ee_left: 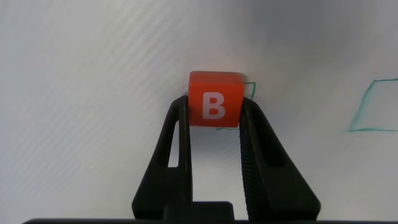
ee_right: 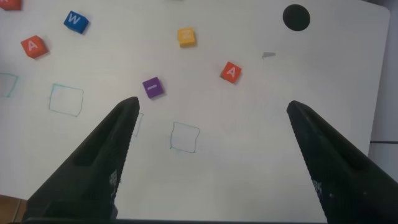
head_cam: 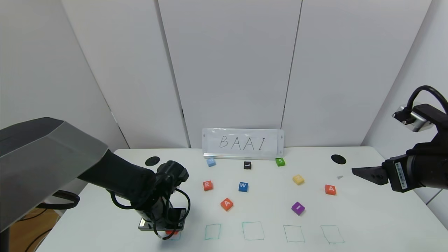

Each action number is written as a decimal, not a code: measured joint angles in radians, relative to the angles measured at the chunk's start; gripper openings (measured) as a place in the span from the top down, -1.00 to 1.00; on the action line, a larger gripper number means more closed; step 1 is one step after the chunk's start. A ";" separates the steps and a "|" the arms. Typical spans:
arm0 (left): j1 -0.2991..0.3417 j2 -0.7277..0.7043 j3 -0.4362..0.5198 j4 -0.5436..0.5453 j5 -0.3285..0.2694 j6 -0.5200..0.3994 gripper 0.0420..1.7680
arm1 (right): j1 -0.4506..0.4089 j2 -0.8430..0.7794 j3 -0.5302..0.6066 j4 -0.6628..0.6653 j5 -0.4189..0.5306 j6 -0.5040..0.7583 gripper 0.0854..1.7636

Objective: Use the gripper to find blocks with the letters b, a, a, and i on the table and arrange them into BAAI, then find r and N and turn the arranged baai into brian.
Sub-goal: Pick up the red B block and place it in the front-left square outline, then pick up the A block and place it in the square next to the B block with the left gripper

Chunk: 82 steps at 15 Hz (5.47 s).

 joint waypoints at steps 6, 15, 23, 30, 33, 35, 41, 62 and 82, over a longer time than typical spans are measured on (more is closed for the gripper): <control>0.000 0.011 -0.008 0.001 0.000 -0.001 0.46 | 0.000 0.000 0.000 0.000 0.000 0.000 -0.94; -0.013 0.010 -0.010 0.012 -0.005 -0.005 0.46 | 0.000 0.000 0.000 0.000 0.000 0.000 -0.94; -0.019 0.014 -0.007 0.001 0.003 -0.008 0.05 | 0.000 0.000 0.000 0.000 0.000 0.000 -0.94; -0.020 -0.011 -0.009 0.012 0.004 -0.006 -0.53 | 0.001 0.000 0.001 0.001 0.000 0.000 -0.94; -0.032 -0.057 -0.016 0.020 0.004 -0.013 -0.66 | 0.001 0.000 0.001 0.001 0.000 -0.001 -0.94; -0.040 -0.086 -0.032 0.053 0.004 -0.029 -0.72 | 0.002 0.000 0.003 0.001 0.000 -0.001 -0.94; -0.079 -0.108 -0.200 0.275 -0.002 -0.252 -0.84 | 0.026 -0.008 0.013 0.000 -0.001 0.001 -0.94; -0.260 0.153 -0.735 0.530 0.037 -0.947 -0.93 | 0.049 -0.012 0.024 0.000 -0.003 0.002 -0.94; -0.296 0.389 -0.942 0.622 0.169 -1.067 -0.94 | 0.073 -0.010 0.037 -0.002 -0.005 0.000 -0.94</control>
